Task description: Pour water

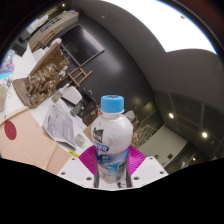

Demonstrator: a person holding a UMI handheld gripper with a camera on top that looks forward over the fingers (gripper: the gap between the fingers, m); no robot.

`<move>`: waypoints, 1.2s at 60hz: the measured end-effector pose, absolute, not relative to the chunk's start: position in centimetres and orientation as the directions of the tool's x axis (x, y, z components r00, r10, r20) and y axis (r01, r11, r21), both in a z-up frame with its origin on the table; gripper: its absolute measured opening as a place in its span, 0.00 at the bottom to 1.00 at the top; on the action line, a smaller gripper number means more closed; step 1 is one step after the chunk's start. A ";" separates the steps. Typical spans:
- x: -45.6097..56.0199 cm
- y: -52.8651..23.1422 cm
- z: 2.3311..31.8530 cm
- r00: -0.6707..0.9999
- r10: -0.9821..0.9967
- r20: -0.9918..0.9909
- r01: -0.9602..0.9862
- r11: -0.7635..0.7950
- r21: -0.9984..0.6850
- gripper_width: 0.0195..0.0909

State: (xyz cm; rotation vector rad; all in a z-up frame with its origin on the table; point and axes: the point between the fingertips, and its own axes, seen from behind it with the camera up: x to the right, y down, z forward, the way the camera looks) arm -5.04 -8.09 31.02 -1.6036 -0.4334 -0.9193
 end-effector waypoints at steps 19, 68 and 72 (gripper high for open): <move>-32.9 -1.9 27.3 0.051 -0.074 0.996 0.998 -0.035 -0.054 0.22; -37.8 -1.0 20.8 0.608 0.159 0.778 0.794 -0.097 -0.600 0.23; -37.2 -1.7 19.6 0.766 0.175 0.619 0.643 -0.174 -0.746 0.23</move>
